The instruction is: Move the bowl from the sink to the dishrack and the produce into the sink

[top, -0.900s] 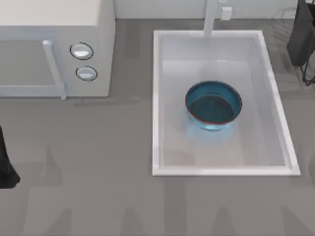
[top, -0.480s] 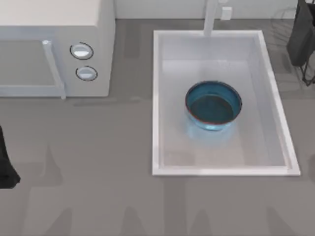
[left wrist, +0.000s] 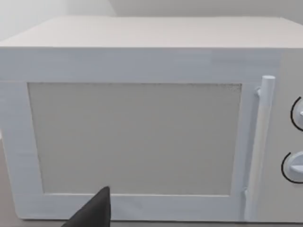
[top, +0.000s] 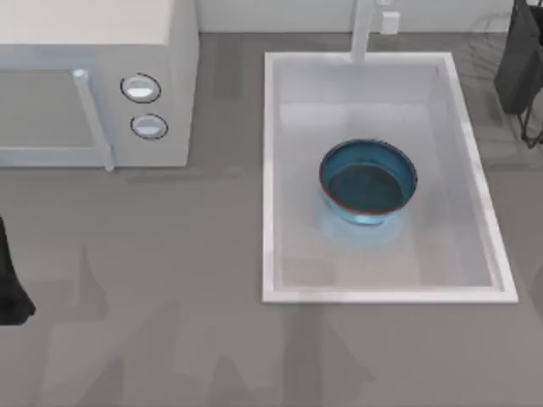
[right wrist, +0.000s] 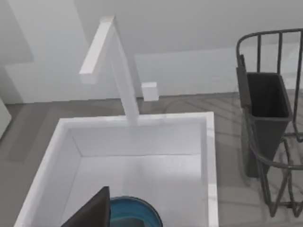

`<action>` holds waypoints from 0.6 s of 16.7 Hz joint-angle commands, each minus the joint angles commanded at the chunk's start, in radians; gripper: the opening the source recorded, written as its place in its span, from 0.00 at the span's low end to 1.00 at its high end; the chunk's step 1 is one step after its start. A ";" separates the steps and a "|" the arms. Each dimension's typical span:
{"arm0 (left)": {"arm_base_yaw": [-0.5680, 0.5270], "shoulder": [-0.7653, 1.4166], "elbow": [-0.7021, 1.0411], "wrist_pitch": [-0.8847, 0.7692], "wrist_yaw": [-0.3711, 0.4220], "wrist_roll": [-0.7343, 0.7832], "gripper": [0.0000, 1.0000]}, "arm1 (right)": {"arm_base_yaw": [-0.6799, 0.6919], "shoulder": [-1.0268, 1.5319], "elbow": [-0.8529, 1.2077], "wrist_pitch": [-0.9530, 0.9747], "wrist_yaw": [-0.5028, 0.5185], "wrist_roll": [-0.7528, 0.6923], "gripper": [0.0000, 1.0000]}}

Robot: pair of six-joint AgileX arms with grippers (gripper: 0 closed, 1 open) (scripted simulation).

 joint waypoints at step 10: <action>0.000 0.000 0.000 0.000 0.000 0.000 1.00 | 0.133 1.103 0.770 -0.439 0.169 0.008 1.00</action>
